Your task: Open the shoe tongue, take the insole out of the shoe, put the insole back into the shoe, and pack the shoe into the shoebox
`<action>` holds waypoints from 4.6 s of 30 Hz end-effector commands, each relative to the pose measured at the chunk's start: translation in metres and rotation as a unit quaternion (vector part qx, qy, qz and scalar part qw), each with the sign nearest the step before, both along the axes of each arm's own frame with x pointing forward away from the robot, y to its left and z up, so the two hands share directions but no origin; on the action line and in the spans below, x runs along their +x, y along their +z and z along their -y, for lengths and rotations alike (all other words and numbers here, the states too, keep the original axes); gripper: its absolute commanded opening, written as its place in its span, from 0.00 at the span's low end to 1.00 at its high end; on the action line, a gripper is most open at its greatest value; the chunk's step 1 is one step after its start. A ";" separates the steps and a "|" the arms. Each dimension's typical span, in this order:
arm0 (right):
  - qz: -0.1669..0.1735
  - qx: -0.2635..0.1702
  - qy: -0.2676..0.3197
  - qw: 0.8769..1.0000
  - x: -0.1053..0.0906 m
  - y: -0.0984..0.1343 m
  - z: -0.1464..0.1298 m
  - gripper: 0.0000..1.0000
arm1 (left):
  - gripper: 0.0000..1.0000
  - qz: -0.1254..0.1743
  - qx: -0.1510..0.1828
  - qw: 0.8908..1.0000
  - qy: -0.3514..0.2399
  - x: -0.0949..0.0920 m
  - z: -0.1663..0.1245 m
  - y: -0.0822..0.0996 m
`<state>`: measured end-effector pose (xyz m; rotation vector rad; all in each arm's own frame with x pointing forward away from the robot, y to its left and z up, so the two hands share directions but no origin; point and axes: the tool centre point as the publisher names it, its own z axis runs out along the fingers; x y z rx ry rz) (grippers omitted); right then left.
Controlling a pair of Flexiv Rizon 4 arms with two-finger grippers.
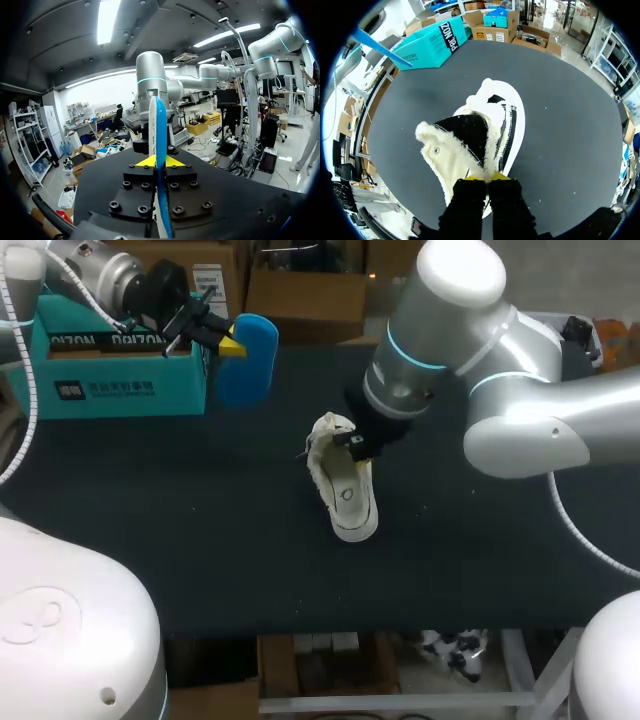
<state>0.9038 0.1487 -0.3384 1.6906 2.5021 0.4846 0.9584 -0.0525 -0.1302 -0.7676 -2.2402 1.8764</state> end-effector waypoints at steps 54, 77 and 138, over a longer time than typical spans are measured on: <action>-0.100 0.154 -0.129 0.975 -0.057 0.074 0.091 1.00 | 0.00 0.003 -0.158 0.987 0.019 -0.146 0.097 0.004; -0.253 0.298 -0.311 0.866 -0.077 0.074 0.083 1.00 | 0.00 0.032 -0.193 0.980 -0.027 -0.169 0.125 -0.021; -0.492 0.420 -0.471 0.599 -0.085 0.063 0.065 1.00 | 0.00 -0.229 -0.177 0.957 0.034 -0.162 0.103 0.014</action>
